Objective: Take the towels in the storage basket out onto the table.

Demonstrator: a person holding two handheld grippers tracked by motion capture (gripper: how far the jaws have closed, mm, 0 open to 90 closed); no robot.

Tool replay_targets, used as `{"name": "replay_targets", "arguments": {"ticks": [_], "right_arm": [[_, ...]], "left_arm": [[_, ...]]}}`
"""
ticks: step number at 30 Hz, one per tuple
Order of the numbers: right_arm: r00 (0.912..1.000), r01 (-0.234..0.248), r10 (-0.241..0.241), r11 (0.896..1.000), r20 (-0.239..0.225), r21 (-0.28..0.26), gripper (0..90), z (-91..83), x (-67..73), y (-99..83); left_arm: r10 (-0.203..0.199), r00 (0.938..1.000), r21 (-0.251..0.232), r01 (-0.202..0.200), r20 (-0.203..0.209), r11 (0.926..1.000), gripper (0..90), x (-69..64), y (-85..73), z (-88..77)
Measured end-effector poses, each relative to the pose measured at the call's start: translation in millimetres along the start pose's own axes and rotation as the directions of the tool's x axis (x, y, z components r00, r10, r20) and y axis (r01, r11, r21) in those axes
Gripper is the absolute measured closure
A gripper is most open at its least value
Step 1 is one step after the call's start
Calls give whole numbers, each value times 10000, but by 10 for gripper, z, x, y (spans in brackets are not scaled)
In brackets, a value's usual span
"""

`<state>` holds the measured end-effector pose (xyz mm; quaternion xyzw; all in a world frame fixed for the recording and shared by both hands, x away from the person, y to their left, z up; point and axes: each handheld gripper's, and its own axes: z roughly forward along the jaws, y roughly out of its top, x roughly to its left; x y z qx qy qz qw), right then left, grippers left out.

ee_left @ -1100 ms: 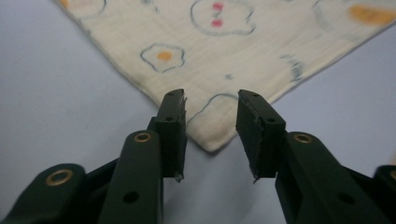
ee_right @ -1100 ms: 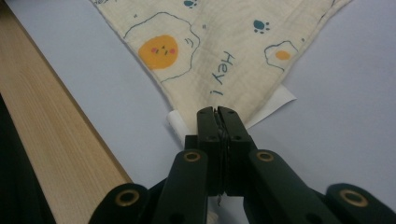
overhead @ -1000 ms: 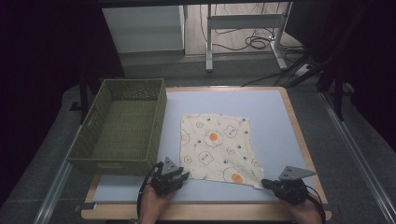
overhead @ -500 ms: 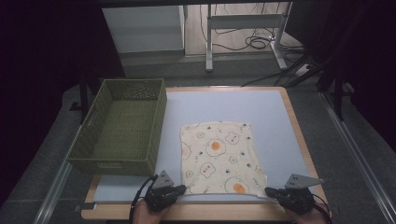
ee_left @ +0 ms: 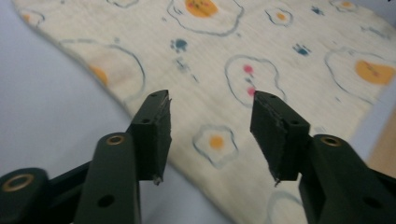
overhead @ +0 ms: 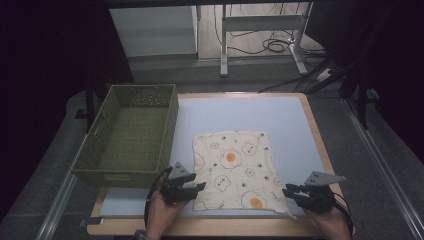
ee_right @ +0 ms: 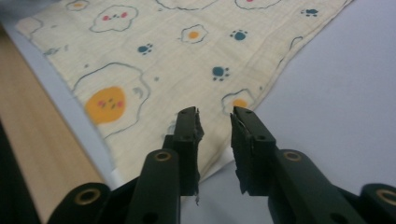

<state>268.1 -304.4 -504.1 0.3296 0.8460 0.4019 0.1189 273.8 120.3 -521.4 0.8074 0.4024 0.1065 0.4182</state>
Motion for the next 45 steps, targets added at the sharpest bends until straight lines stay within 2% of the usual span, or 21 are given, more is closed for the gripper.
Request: {"name": "replay_targets", "arguments": {"ticks": [2, 3, 5, 10, 13, 16, 18, 22, 26, 27, 31, 32, 33, 37, 38, 42, 43, 45], "right_arm": [[9999, 55, -56, 9999, 133, 97, 695, 70, -49, 58], [9999, 55, -56, 9999, 133, 97, 695, 70, -49, 58], [9991, 113, -123, 9996, 411, 241, 670, 175, -123, 143], [9978, -177, 159, 9995, 643, 270, 644, 345, -298, 297], [9969, -280, 260, 9993, 748, 260, 643, 411, -384, 382], [9960, -366, 349, 9991, 828, 196, 644, 485, -481, 490], [9958, -453, 435, 9988, 802, 210, 644, 547, -566, 576], [9952, -565, 542, 9981, 820, 257, 649, 671, -689, 710], [9932, -658, 636, 9976, 974, 201, 681, 774, -781, 798], [9924, -662, 637, 9976, 1048, 209, 690, 797, -804, 817], [9885, -658, 624, 9976, 1374, 203, 725, 879, -901, 887], [9876, -705, 672, 9974, 1418, 178, 732, 894, -927, 903], [9876, -705, 672, 9974, 1418, 178, 732, 894, -927, 903], [9824, -994, 977, 9950, 1591, 26, 747, 981, -1067, 1001], [9817, -1001, 988, 9950, 1625, -3, 747, 1002, -1086, 1022], [9783, -1098, 1084, 9940, 1765, -21, 745, 1092, -1145, 1090], [9770, -1115, 1094, 9938, 1831, 9, 740, 1123, -1166, 1106], [9738, -1181, 1158, 9930, 1957, 0, 727, 1159, -1196, 1121]], "left_arm": [[39, 9999, 21, -38, -145, 10000, 469, 59, 114, 96], [39, 9999, 21, -38, -145, 10000, 457, 59, 114, 96], [131, 9994, 57, -129, -315, 9999, 458, 97, 196, 157], [183, 9969, -115, -192, -769, 9997, 463, 258, 395, 320], [102, 9941, -237, -129, -1076, 9996, 500, 336, 468, 383], [-190, 9902, -424, 133, -1383, 9990, 579, 439, 558, 450], [-207, 9852, -376, 145, -1703, 9992, 605, 485, 607, 486], [-774, 9746, -444, 696, -2103, 9966, 651, 620, 670, 582], [-1203, 9577, -540, 1099, -2614, 9925, 690, 753, 690, 680], [-1282, 9552, -509, 1189, -2666, 9916, 701, 788, 697, 703], [-1358, 9400, -458, 1279, -3131, 9907, 720, 887, 735, 790], [-1400, 9317, -360, 1358, -3352, 9901, 722, 929, 758, 838], [-1400, 9317, -360, 1358, -3352, 9901, 724, 929, 758, 838], [-1619, 9207, -461, 1558, -3550, 9867, 715, 987, 774, 889], [-1689, 9158, -503, 1617, -3645, 9856, 708, 1011, 777, 911], [-1800, 9110, -531, 1727, -3711, 9835, 666, 1040, 783, 955], [-1777, 9055, -507, 1715, -3853, 9839, 650, 1057, 785, 991], [-1828, 9037, -549, 1753, -3873, 9830, 634, 1073, 785, 1008]]}}
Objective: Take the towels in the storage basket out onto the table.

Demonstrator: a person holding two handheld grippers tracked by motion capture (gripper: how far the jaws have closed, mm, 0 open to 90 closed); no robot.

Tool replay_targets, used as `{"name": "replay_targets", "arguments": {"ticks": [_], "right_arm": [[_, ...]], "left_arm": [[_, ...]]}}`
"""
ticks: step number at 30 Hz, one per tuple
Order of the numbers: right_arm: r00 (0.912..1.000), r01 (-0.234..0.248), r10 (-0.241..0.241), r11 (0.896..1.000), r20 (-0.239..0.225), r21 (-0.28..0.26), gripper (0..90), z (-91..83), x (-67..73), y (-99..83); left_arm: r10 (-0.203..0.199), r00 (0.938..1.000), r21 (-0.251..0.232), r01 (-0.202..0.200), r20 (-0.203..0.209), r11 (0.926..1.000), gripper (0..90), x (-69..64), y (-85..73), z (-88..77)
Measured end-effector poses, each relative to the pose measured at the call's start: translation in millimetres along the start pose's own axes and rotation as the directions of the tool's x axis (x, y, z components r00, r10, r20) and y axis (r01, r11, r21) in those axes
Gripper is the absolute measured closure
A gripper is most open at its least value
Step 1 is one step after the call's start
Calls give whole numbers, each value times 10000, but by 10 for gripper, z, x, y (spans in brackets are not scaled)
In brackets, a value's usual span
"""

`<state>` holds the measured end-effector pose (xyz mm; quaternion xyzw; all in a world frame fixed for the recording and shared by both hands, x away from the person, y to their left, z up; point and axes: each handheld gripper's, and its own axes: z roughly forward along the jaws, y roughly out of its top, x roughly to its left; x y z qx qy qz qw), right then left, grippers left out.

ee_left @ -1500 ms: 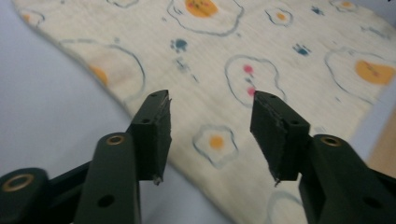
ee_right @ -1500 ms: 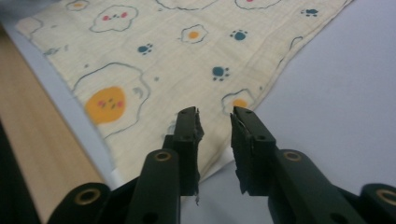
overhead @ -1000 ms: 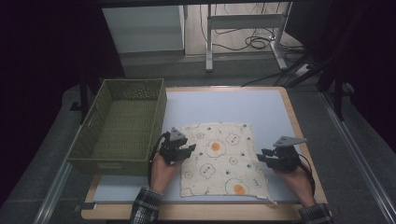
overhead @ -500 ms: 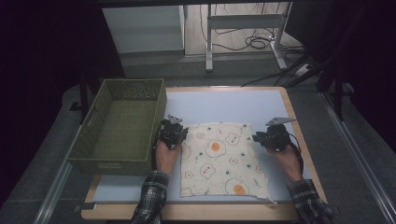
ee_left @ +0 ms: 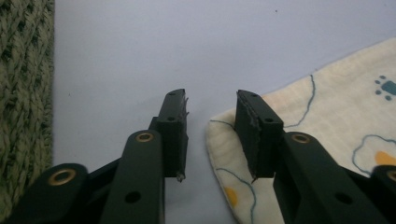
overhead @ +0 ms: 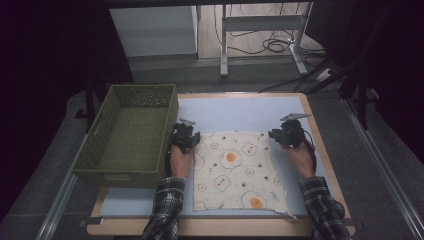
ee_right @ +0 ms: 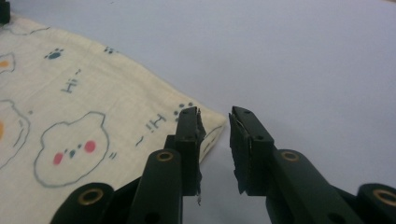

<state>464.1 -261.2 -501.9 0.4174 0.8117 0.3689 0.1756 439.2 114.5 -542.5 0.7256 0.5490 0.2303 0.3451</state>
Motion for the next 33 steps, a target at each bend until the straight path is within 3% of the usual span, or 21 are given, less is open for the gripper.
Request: {"name": "replay_targets", "arguments": {"ticks": [4, 8, 11, 13, 16, 18, 19, 25, 27, 33], "right_arm": [[9999, -154, 154, 9998, 22, 136, 690, 107, -22, 18], [10000, -54, 53, 9996, 64, 274, 668, 254, -16, 18], [9996, 98, -109, 9992, 265, 392, 707, 322, 23, 16], [9999, -31, 24, 9991, 169, 429, 832, 323, 46, 22], [9998, 49, -59, 9984, 168, 569, 881, 317, 88, 36], [9996, 121, -136, 9980, 250, 620, 883, 310, 91, 45], [9990, 47, -69, 9988, 451, 482, 884, 268, 56, 67], [9965, -611, 617, 9980, 558, -131, 884, 138, -126, 152], [9973, -562, 572, 9982, 464, -222, 883, 80, -149, 167], [9992, -365, 371, 9985, 137, -412, 880, -167, -127, 100]], "left_arm": [[29, 9999, 20, -28, -137, 10000, 586, 3, 19, 26], [-58, 10000, 90, 58, 32, 9999, 584, 16, 23, 37], [-318, 9974, 143, 310, 648, 9994, 712, 26, 19, 37], [-261, 9958, 158, 248, 880, 9996, 827, 10, 20, 38], [-210, 9970, 280, 189, 751, 9994, 878, -22, 47, 30], [-360, 9951, 150, 347, 917, 9993, 883, 5, 76, 32], [-365, 9950, 2, 366, 924, 9993, 883, 11, 94, 29], [-1, 9968, -513, 42, 795, 9987, 881, -51, 281, 30], [384, 9965, -629, -337, 746, 9975, 880, -133, 333, -23], [922, 9931, -804, -863, 720, 9930, 876, -289, 262, -255]]}}
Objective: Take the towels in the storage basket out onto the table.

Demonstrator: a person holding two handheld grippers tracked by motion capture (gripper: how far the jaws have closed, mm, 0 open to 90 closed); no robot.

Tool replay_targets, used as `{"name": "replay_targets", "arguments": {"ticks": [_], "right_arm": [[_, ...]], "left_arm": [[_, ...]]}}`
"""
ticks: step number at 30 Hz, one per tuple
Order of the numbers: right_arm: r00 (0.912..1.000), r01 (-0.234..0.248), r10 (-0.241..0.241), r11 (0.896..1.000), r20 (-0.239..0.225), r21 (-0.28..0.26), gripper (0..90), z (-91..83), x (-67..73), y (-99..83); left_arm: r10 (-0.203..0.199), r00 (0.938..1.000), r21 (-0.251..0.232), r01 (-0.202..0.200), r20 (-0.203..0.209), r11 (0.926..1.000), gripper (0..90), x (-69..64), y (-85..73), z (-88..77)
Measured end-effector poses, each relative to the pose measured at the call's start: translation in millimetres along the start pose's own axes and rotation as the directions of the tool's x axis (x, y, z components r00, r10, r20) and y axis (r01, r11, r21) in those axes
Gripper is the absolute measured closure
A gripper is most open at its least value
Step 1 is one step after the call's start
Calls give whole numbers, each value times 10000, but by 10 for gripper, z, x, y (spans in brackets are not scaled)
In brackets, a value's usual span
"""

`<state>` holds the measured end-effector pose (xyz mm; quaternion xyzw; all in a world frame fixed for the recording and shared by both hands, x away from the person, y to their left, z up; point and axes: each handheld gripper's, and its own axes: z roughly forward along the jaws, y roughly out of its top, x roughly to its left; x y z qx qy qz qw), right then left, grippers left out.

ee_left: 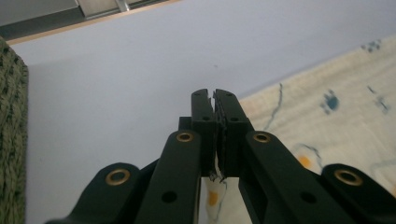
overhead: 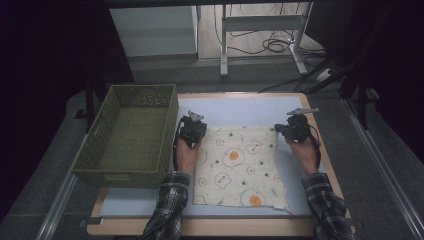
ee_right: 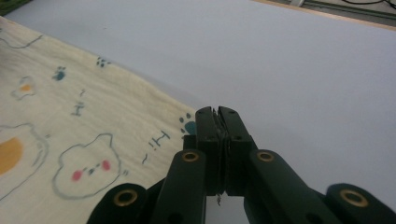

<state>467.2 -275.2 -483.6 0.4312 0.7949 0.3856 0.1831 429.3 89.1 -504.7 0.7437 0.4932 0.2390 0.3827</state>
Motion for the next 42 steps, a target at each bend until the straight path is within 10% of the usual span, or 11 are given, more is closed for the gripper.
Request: {"name": "replay_targets", "arguments": {"ticks": [14, 35, 42], "right_arm": [[9949, 294, -337, 9985, -951, -471, 879, -586, 225, -419], [9749, 1113, -1182, 9927, -1889, -467, 877, -1135, 703, -970], [9654, 1355, -1422, 9897, -2185, -452, 877, -1256, 858, -1114]], "left_arm": [[1118, 9905, -233, -1102, 800, 9936, 876, -315, -363, -593], [901, 9757, -568, -803, 1998, 9952, 874, -334, -981, -1170], [1202, 9603, -674, -1065, 2518, 9920, 872, -386, -1131, -1331]]}}
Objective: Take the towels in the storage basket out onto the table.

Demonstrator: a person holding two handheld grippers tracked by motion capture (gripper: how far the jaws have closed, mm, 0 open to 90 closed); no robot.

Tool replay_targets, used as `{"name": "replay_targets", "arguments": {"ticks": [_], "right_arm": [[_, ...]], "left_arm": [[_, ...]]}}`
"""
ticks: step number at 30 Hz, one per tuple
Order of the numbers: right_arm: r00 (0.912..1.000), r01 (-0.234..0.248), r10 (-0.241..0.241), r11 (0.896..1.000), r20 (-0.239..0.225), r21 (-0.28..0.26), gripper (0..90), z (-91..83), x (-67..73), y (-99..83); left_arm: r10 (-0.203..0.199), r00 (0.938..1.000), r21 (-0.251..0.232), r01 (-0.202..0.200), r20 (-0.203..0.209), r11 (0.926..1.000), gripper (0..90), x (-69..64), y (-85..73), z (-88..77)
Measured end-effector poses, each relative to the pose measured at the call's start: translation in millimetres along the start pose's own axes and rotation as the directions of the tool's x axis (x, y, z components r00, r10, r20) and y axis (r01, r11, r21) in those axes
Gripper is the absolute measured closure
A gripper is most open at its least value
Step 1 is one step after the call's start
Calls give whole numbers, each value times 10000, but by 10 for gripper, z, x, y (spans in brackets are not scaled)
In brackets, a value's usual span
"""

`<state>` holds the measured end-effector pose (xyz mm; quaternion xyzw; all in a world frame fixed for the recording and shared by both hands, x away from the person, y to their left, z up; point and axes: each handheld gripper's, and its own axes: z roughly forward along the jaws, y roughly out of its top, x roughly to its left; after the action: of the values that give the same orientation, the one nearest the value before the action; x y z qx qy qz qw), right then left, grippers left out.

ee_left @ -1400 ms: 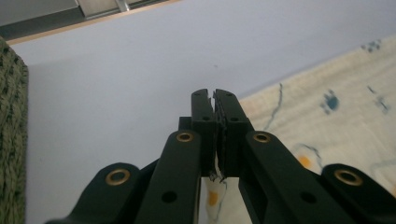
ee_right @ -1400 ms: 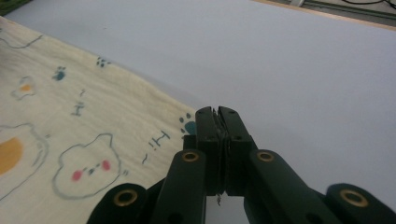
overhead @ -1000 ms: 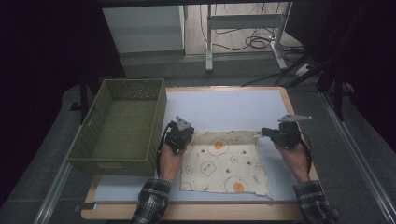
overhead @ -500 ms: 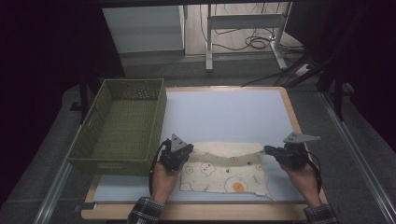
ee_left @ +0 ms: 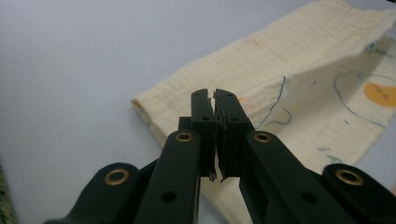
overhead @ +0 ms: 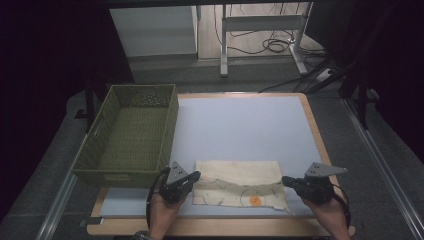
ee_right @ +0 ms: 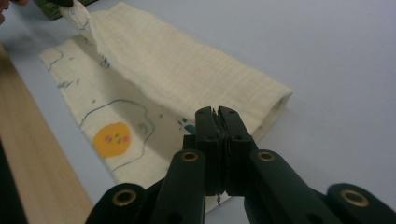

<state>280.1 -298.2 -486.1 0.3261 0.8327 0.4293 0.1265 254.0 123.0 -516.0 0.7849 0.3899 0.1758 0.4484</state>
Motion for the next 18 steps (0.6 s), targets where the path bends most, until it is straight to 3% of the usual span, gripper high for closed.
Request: {"name": "replay_targets", "arguments": {"ticks": [4, 14, 15, 18], "right_arm": [[9999, 89, -87, 9999, -135, 148, 876, -24, 107, -91], [9994, 219, -201, 9974, -274, 689, 874, 3, 283, -334], [9994, 212, -192, 9973, -287, 703, 873, 0, 289, -351], [9995, 127, -106, 9972, -296, 736, 831, -22, 292, -418]], "left_arm": [[99, 9999, 20, -100, 123, 9999, 872, -59, -66, -54], [214, 9993, 713, -235, 308, 9972, 849, -137, -271, -58], [154, 9991, 793, -186, 403, 9967, 835, -138, -293, -67], [-74, 9983, 888, 22, 577, 9960, 675, -134, -343, -114]]}}
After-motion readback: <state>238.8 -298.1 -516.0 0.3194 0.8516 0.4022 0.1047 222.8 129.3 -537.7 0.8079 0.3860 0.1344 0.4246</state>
